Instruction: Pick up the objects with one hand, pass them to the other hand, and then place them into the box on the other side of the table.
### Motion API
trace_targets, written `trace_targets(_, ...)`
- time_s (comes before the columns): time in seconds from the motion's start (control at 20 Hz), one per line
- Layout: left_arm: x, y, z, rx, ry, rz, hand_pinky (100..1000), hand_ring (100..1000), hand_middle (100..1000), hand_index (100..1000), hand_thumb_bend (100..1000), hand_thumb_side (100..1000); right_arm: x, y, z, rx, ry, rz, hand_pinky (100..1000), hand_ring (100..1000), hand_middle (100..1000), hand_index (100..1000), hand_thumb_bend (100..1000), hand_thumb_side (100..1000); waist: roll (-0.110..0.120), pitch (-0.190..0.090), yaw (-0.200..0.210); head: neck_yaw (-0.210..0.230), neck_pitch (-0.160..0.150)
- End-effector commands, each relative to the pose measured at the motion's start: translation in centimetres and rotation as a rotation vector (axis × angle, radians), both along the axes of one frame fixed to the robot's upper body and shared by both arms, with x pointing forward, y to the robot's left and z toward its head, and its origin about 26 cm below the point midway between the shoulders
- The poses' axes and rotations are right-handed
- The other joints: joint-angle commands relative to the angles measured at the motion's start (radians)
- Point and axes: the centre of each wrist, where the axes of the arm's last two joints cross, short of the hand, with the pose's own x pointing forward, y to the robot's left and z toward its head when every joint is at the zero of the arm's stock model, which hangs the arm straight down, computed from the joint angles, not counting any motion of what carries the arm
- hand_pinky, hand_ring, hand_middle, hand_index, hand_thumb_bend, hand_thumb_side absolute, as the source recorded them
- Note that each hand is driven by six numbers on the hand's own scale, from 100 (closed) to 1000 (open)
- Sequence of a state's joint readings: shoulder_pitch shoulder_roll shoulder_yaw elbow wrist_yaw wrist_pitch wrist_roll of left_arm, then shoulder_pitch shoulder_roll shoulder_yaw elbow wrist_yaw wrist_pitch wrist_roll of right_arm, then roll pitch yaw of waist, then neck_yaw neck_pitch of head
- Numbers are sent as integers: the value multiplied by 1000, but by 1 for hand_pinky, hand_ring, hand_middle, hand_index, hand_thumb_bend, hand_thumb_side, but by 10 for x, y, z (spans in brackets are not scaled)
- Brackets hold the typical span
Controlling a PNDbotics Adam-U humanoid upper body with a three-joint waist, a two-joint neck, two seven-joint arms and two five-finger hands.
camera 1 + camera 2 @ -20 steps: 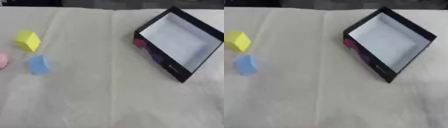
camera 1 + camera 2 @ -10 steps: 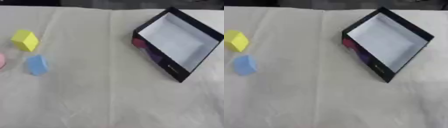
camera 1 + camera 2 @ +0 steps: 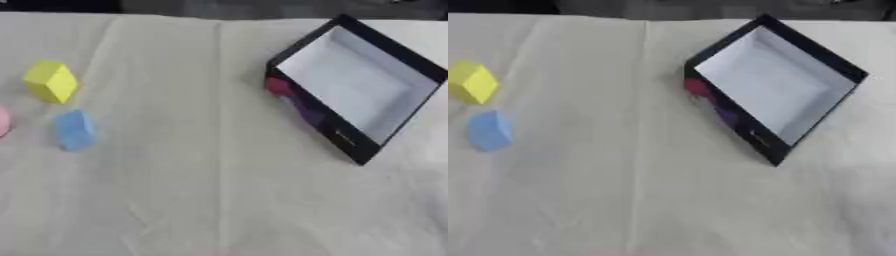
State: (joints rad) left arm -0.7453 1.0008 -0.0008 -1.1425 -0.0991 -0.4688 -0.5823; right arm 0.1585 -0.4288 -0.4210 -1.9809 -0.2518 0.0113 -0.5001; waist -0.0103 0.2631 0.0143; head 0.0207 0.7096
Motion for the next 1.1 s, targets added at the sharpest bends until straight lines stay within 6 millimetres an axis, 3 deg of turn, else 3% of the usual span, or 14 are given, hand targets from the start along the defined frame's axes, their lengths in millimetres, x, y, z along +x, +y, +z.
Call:
trace_targets(0.05, -1, 5, 21, 142, 11, 16, 1000, 884, 788, 836, 420, 239, 0, -1, 11, -49, -3, 15, 734, 935, 895, 999, 100, 524, -13, -18, 1, 10, -11)
trace_targets(0.55, 31, -19, 26, 361, 35, 9, 1000, 879, 799, 845, 571, 241, 0, 1, 9, -59, 17, 26, 734, 934, 894, 997, 100, 519, -17, -20, 2, 78, -42)
trace_targets(0.65, 36, -22, 25, 388, 38, 10, 1000, 878, 803, 846, 601, 202, 0, 1, 9, -60, 17, 28, 734, 933, 893, 997, 100, 520, -17, -18, 2, 88, -49)
trace_targets(1.1, 55, -36, 18, 476, 53, 19, 998, 878, 809, 838, 656, 167, 2, 4, 8, -59, 25, 38, 734, 933, 893, 997, 100, 525, -16, -7, -5, 75, -52)
